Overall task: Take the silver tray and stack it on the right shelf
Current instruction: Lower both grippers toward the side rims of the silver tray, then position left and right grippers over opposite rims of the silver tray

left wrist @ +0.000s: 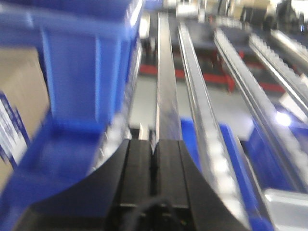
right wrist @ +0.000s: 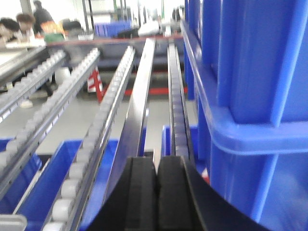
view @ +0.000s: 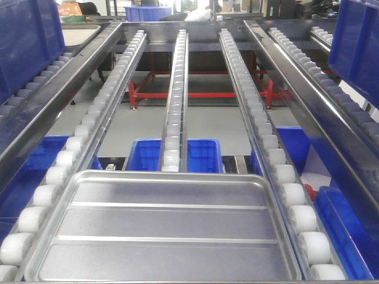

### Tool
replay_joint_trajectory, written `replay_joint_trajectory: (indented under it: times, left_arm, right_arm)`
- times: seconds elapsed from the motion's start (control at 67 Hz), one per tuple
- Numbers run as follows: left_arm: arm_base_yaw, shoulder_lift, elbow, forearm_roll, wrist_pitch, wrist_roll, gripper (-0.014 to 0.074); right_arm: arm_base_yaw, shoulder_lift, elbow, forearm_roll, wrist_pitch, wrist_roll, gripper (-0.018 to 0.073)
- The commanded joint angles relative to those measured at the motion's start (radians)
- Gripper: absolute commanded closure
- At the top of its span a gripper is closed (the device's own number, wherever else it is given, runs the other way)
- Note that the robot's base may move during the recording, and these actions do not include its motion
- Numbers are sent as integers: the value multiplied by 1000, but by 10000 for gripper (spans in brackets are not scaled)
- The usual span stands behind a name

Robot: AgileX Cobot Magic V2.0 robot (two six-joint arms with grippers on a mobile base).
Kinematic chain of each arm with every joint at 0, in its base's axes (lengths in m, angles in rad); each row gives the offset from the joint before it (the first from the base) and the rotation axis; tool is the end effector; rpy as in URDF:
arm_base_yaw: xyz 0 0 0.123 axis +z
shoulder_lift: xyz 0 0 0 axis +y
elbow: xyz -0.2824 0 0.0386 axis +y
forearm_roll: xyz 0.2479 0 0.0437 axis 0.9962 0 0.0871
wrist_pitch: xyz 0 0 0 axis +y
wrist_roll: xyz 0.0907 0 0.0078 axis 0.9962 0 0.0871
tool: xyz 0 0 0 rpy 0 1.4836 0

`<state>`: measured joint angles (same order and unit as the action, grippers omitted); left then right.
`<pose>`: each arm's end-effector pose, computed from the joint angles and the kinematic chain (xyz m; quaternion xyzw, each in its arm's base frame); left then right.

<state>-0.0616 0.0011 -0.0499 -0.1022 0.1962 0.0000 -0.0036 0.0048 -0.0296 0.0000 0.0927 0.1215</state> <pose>0.0538 -0.0051 0.2121 -0.0072 0.7277 -0.0627 0.6830 0.0555 -0.0002 0.2144 0.0438 0.6989 0.0421 0.7127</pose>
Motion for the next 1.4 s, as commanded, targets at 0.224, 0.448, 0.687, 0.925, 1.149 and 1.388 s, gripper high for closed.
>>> replay_joint_trajectory:
  times: [0.224, 0.448, 0.687, 0.925, 1.149, 1.388]
  left_arm:
    - [-5, 382, -313, -81, 353, -8, 678]
    - [-5, 722, -477, -96, 510, 0, 678]
    - [-5, 938, -484, -236, 493, 0, 678]
    - [-77, 1102, -554, -244, 461, 19, 678]
    - [-319, 1180, -642, -19, 399, -316, 689]
    - [-534, 1271, -735, 260, 468, -656, 689]
  right_arm:
    - [-1, 368, -331, 54, 427, 5, 510]
    - [-1, 690, -427, 120, 588, 4, 510]
    - [-1, 804, -441, 232, 573, 3, 510]
    - [-1, 923, -499, 240, 569, -3, 501]
    - [130, 1045, -570, 229, 522, 53, 482]
    - [385, 1196, -640, -95, 480, 544, 482]
